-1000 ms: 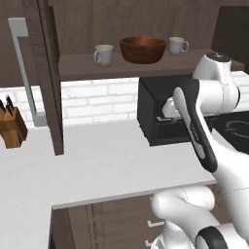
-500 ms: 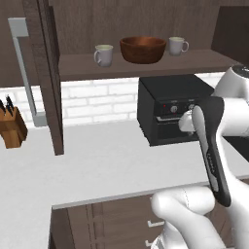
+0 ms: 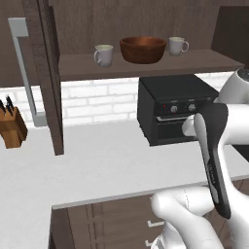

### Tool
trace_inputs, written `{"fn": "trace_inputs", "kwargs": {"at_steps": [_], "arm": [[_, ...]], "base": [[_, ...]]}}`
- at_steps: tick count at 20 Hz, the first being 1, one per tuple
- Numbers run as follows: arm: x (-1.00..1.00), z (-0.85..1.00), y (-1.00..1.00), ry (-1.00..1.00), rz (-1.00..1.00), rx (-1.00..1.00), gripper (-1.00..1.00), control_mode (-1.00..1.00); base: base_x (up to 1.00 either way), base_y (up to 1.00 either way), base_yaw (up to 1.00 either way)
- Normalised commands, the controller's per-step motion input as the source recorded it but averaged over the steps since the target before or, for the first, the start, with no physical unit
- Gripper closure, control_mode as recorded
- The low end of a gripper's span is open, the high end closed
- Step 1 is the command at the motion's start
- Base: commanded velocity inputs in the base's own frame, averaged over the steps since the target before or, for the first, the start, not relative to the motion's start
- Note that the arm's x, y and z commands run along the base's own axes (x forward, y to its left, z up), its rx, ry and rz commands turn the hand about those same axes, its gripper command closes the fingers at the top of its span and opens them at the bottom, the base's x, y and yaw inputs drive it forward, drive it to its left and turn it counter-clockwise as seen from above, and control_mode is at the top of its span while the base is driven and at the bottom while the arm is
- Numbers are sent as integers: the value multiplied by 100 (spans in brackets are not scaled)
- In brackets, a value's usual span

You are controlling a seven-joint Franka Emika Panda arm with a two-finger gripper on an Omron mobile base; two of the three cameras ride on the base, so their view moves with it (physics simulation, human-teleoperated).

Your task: Gather all objects into one cabinet and sort the glasses and bowls to opposite sides.

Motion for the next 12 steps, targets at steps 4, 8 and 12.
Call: {"fn": "trace_inputs", "kwargs": {"at_steps": [4,8,12], "arm": [[-3,16,3,0,0,-8,-100,-100],[-2,18,5,0,0,-6,-100,-100],[-6,7,0,0,0,0,-100,-100]], "base": [[0,0,0],[0,0,0],[0,0,0]]}}
